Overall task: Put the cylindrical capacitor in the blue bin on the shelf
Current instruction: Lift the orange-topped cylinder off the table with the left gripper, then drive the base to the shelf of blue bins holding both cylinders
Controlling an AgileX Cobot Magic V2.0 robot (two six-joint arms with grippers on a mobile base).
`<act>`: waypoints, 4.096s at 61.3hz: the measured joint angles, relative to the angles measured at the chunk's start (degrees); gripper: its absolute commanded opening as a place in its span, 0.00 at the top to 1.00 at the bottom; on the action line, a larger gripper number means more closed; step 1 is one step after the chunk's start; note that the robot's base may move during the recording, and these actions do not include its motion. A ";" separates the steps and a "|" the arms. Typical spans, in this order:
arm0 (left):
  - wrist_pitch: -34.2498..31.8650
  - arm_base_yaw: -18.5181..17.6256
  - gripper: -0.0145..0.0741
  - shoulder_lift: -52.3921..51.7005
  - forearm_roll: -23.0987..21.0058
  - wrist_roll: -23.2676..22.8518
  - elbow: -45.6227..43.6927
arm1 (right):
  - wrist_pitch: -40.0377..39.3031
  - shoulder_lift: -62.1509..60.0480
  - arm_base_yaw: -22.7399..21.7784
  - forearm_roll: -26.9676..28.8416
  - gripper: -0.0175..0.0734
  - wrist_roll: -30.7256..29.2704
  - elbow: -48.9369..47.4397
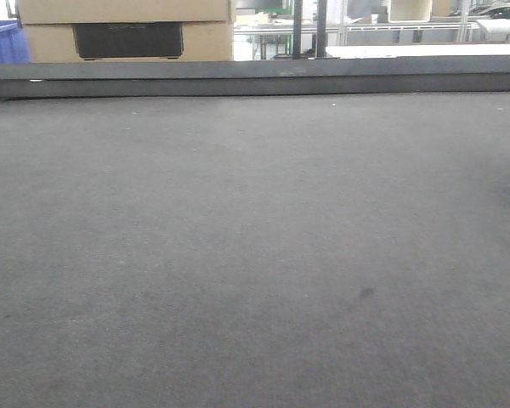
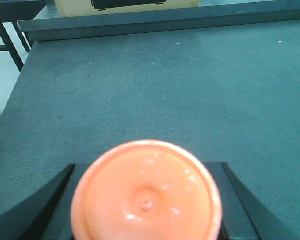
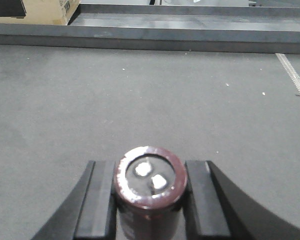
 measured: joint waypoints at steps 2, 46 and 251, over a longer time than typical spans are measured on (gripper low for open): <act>0.00 0.00 0.96 0.00 0.00 0.00 0.00 | 0.00 0.00 0.00 0.04 0.99 0.00 0.00; 0.13 0.00 0.96 0.00 0.24 0.00 0.00 | 0.00 0.10 0.00 0.14 0.99 0.00 0.00; 0.13 0.00 0.96 -0.21 0.24 0.00 0.00 | 0.00 0.10 0.00 0.14 0.99 0.00 0.00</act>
